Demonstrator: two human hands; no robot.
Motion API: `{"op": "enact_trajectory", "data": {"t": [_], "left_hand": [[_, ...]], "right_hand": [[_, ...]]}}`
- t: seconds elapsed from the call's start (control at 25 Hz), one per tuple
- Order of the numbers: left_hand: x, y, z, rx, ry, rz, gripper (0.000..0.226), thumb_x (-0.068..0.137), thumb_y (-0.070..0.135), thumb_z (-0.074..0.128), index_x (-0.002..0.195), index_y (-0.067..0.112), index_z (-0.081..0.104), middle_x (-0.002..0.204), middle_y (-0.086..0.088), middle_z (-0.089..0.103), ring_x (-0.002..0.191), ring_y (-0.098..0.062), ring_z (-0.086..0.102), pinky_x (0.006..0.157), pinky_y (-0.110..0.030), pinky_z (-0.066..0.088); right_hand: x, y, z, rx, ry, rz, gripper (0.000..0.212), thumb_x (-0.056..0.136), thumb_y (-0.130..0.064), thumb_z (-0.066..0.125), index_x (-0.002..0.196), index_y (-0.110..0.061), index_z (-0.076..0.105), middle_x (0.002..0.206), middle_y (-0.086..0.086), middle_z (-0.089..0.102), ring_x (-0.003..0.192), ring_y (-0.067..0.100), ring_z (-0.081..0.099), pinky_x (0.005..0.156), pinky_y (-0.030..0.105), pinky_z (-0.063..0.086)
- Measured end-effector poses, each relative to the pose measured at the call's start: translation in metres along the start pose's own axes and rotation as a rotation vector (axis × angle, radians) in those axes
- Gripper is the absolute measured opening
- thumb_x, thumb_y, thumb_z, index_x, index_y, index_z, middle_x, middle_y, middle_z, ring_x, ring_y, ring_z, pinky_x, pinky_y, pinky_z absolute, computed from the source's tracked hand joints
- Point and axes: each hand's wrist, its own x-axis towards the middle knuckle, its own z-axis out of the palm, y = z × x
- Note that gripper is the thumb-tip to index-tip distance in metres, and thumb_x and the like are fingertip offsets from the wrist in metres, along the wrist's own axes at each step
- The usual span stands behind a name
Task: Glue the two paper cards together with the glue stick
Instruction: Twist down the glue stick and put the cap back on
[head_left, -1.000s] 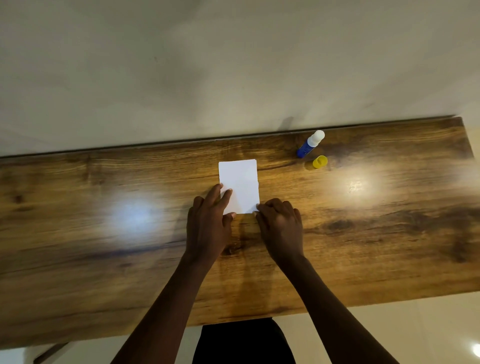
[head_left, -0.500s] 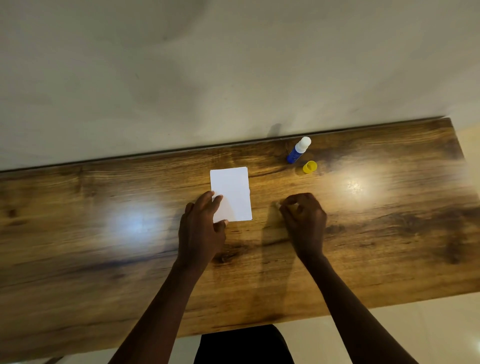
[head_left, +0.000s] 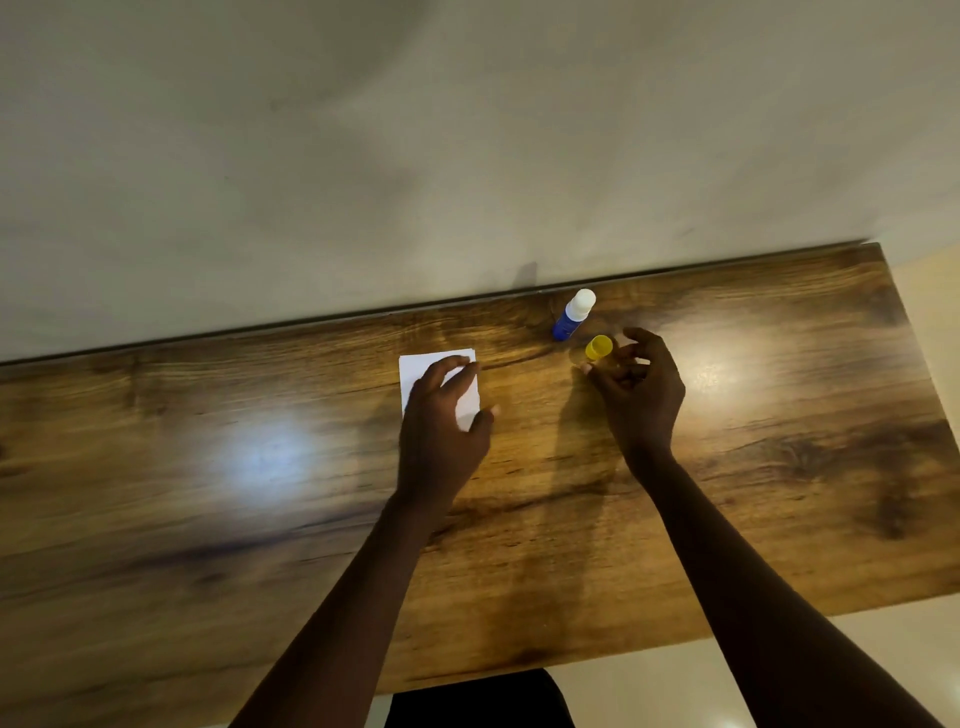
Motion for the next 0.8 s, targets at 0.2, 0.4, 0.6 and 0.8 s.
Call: {"op": "enact_trajectory", "data": {"t": [0.2, 0.4, 0.6, 0.8], "left_hand": [[0.035, 0.035, 0.024, -0.119, 0.025, -0.102, 0.053, 0.073, 0.016, 0.073, 0.122, 0.010, 0.055, 0.129, -0.010, 0.056, 0.106, -0.038, 0.055, 0.088, -0.041, 0.048], [0.054, 0.047, 0.045, -0.300, -0.034, -0.157, 0.057, 0.069, 0.012, 0.076, 0.122, 0.009, 0.055, 0.124, -0.011, 0.061, 0.113, -0.024, 0.057, 0.094, -0.036, 0.049], [0.059, 0.059, 0.061, -0.289, -0.031, -0.153, 0.038, 0.078, 0.012, 0.068, 0.113, 0.001, 0.060, 0.115, -0.017, 0.065, 0.105, -0.027, 0.061, 0.081, -0.021, 0.040], [0.052, 0.070, 0.047, -0.296, -0.017, -0.094, 0.033, 0.080, 0.015, 0.065, 0.108, -0.003, 0.062, 0.096, -0.019, 0.068, 0.065, -0.004, 0.051, 0.055, 0.002, 0.034]], "right_hand": [[0.008, 0.000, 0.002, -0.044, -0.011, -0.082, 0.031, 0.068, -0.009, 0.074, 0.098, -0.010, 0.065, 0.096, 0.014, 0.065, 0.062, 0.013, 0.049, 0.060, 0.022, 0.044], [0.004, 0.001, 0.001, -0.054, -0.010, -0.122, 0.027, 0.069, -0.009, 0.073, 0.095, -0.007, 0.067, 0.092, 0.015, 0.066, 0.068, 0.020, 0.052, 0.062, 0.034, 0.046], [0.004, 0.004, -0.005, -0.026, -0.004, -0.167, 0.026, 0.070, -0.008, 0.073, 0.095, -0.006, 0.066, 0.093, 0.010, 0.065, 0.073, 0.015, 0.055, 0.061, 0.012, 0.043], [0.005, -0.006, -0.014, 0.044, -0.027, -0.108, 0.023, 0.074, -0.009, 0.070, 0.096, -0.007, 0.063, 0.087, 0.002, 0.062, 0.069, 0.012, 0.057, 0.054, 0.004, 0.042]]}}
